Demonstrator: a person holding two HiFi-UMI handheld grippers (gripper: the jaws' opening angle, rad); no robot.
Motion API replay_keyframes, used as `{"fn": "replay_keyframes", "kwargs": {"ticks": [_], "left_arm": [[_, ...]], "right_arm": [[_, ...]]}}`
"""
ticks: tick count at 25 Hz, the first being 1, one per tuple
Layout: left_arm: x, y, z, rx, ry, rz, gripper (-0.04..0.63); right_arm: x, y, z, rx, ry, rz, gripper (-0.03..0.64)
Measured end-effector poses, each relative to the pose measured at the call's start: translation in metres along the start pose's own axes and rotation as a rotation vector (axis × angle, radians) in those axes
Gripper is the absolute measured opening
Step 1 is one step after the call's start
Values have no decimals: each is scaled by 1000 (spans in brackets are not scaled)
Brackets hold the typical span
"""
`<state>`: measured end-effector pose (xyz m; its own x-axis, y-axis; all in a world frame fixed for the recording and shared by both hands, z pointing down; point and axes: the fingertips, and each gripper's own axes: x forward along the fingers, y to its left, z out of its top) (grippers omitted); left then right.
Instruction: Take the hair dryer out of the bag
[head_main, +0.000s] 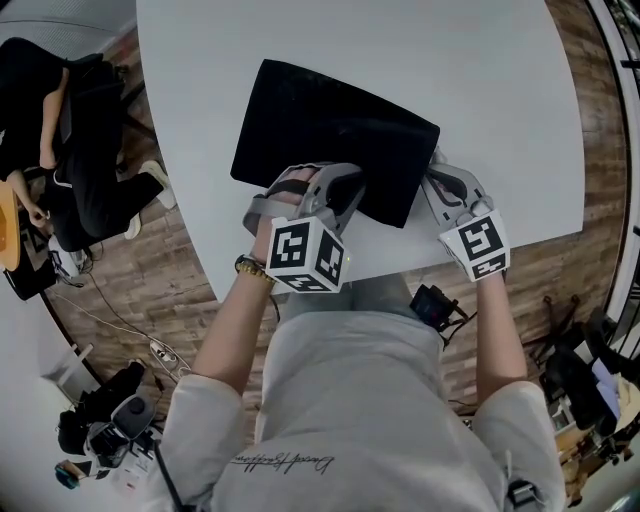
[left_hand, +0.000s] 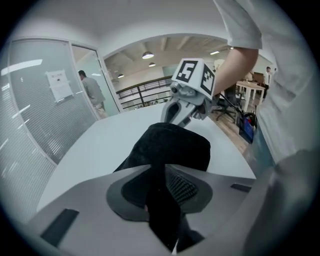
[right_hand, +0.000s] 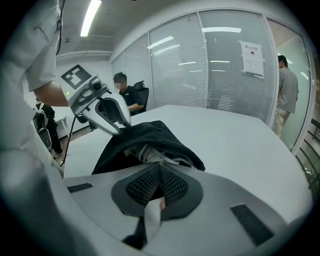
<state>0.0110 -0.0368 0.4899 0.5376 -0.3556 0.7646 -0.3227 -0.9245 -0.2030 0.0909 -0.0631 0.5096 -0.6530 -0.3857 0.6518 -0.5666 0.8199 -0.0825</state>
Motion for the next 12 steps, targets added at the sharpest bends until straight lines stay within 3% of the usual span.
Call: {"fn": "replay_keyframes", "kwargs": {"ticks": [2, 5, 8, 12], "left_arm": [[0, 8, -4, -40, 17, 0, 197], [10, 13, -19, 0, 97, 10, 208], [17, 11, -21, 0, 120, 2, 213], [27, 6, -19, 20, 145, -22, 145]], "right_arm": [[3, 3, 2, -5, -4, 13, 24], [5, 5, 2, -4, -7, 16, 25], [3, 6, 2, -18, -5, 18, 23], [3, 1, 2, -38, -1, 16, 25]]}}
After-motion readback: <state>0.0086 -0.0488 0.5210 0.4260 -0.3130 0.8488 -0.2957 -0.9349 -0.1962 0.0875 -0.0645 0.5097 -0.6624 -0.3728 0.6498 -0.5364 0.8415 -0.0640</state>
